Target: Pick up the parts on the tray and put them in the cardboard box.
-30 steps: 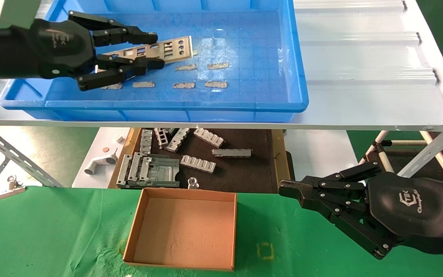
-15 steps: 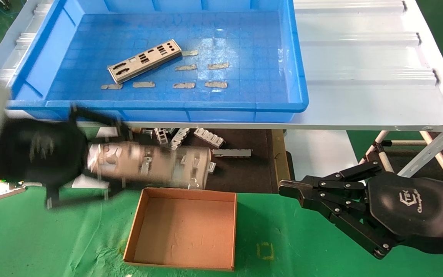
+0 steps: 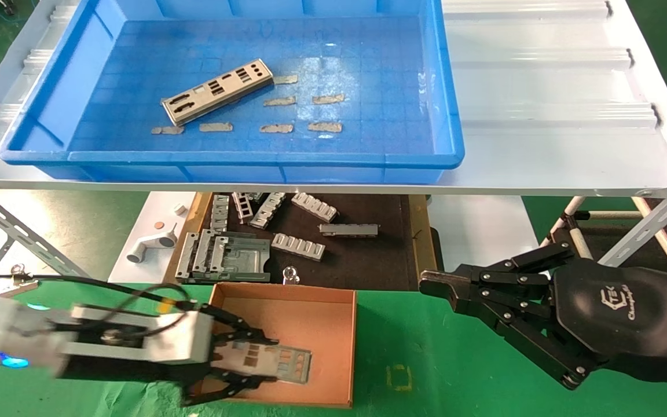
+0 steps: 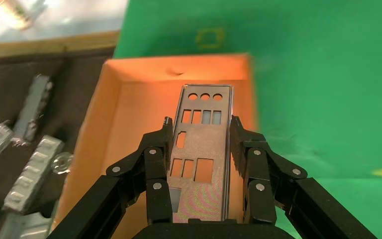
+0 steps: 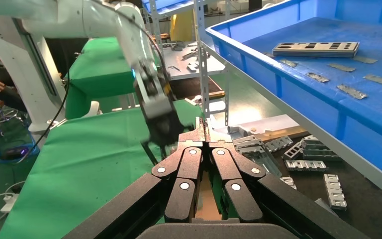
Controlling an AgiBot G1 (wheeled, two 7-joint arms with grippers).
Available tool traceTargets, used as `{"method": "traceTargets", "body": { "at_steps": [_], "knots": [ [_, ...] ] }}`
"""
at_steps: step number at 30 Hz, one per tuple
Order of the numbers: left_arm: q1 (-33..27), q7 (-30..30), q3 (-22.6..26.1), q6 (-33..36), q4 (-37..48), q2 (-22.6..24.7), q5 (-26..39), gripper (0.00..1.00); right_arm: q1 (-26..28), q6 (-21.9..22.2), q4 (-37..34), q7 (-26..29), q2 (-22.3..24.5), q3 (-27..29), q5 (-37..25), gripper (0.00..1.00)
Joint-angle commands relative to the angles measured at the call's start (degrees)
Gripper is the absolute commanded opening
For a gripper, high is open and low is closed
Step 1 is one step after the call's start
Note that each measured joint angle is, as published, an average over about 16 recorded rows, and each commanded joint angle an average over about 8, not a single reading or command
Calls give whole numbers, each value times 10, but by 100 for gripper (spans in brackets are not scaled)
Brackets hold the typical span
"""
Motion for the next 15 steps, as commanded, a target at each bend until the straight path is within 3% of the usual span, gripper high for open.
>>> {"method": "traceTargets", "body": {
  "at_steps": [1, 6, 9, 11, 15],
  "knots": [
    [25, 11, 4, -37, 6, 16, 7, 0, 0, 0, 0, 0, 0, 0, 0, 0],
    [36, 17, 8, -66, 43, 54, 12, 0, 0, 0, 0, 0, 0, 0, 0, 0],
    [35, 15, 11, -76, 67, 73, 17, 8, 0, 0, 0, 0, 0, 0, 0, 0],
    [34, 17, 13, -83, 83, 84, 22, 19, 0, 0, 0, 0, 0, 0, 0, 0],
    [32, 22, 15, -91, 110, 102, 27, 66, 0, 0, 0, 0, 0, 0, 0, 0]
  ]
}}
